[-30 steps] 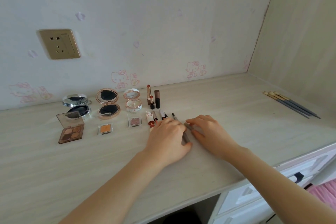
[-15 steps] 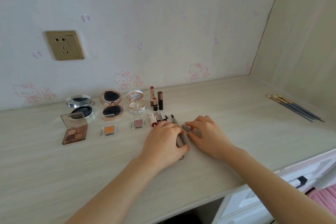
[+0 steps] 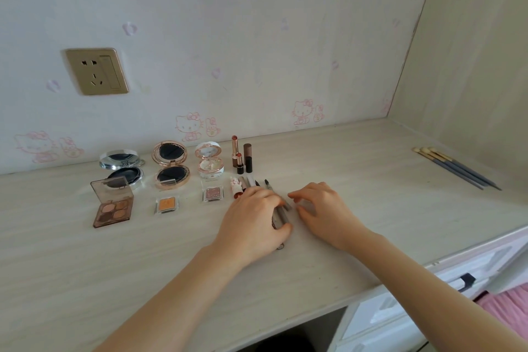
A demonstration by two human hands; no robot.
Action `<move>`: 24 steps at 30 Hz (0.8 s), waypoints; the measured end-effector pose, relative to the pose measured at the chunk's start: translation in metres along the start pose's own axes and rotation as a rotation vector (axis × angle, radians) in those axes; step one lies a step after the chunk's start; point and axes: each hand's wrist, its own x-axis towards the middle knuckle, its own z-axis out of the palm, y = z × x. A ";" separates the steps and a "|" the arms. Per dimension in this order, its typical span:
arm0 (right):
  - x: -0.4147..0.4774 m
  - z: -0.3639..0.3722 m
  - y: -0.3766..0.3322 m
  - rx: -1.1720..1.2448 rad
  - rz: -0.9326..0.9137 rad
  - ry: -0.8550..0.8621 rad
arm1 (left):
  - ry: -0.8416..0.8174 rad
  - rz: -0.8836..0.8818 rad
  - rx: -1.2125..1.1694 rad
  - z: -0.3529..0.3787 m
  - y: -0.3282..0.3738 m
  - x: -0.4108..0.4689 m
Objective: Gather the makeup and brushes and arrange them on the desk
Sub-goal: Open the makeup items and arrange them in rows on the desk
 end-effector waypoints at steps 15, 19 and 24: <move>-0.033 -0.073 0.070 -0.235 0.190 0.019 | -0.082 0.107 -0.052 0.036 0.056 0.070; -0.043 -0.097 0.110 -0.290 0.264 0.055 | -0.131 0.157 -0.062 0.063 0.083 0.099; -0.052 -0.127 0.156 -0.364 0.359 0.075 | -0.164 0.220 -0.109 0.096 0.124 0.133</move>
